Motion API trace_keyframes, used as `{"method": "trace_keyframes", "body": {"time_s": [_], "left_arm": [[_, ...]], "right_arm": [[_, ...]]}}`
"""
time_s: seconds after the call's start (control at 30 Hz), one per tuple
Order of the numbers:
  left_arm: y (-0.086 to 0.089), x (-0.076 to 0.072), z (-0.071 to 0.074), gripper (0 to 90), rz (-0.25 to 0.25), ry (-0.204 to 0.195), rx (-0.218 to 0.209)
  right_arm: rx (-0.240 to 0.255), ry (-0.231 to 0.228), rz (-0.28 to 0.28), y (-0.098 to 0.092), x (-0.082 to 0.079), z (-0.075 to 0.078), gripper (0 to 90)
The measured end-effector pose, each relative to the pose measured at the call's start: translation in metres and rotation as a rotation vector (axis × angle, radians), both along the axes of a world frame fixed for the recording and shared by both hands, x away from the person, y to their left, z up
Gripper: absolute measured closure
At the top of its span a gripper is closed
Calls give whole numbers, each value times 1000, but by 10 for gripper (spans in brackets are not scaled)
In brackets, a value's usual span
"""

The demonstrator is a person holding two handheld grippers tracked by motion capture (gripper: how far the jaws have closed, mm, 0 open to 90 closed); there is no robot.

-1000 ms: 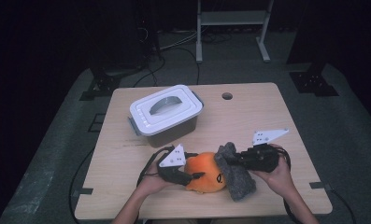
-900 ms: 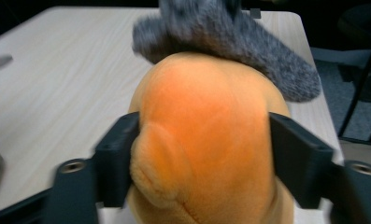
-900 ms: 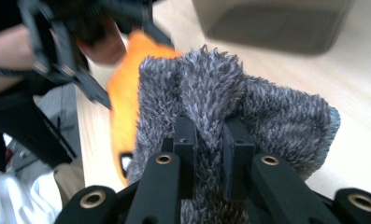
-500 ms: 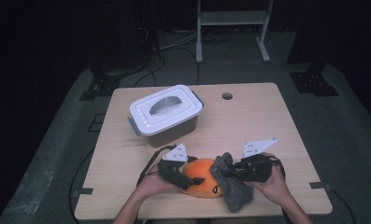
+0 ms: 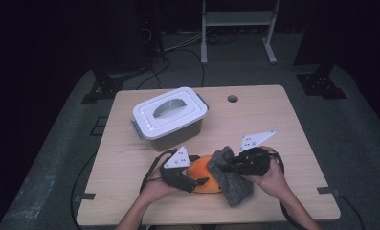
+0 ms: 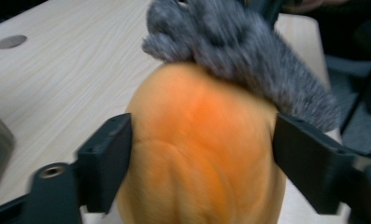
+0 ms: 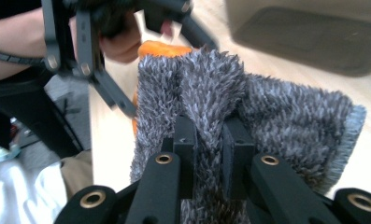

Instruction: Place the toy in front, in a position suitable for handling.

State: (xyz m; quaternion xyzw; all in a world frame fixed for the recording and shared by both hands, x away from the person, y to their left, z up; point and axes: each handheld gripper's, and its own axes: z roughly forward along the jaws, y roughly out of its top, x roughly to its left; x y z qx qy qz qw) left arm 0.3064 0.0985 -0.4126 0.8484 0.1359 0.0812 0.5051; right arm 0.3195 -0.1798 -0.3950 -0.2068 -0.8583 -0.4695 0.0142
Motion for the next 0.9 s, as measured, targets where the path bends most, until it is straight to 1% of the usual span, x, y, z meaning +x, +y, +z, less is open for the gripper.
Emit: {"method": "trace_keyframes", "body": {"time_s": [0.03,0.07,0.1,0.13,0.17,0.23,0.27,0.3,0.37,0.47,0.53,0.7,0.73,0.8,0.9], "left_arm": [[2,1,1,193,1,18,-26],[2,2,3,193,5,29,-24],[2,2,3,200,5,29,-24],[0,2,1,233,3,14,3],[0,2,0,249,-7,13,16],[-1,0,-2,300,-8,-10,30],[0,0,-3,322,-5,-13,30],[0,0,-3,340,-6,-15,36],[3,2,-5,357,-5,-8,31],[7,4,-9,357,-4,27,6],[10,4,-10,357,-2,33,2],[13,2,-11,340,3,36,5],[14,2,-11,335,4,36,5],[16,2,-12,333,7,43,-3],[16,3,-13,330,7,45,-10]], "right_arm": [[1,2,8,1,-1,-1,779],[-2,-2,11,2,-3,-1,779],[-9,-15,9,3,-5,0,778],[-19,-26,-1,3,-7,1,778],[-22,-28,-6,3,-7,1,778],[-18,-29,-16,1,-7,0,778],[-12,-26,-20,-1,-6,-1,778],[-6,-21,-25,-4,-5,-2,778],[-3,-14,-41,-11,-3,-6,778],[-2,17,-70,-22,-1,-15,777],[6,38,-86,-29,1,-22,777],[-21,87,-132,-43,4,-37,775],[-15,96,-140,-45,4,-38,775],[-4,85,-147,-47,3,-34,776],[56,56,-142,-45,0,-23,776]]}}
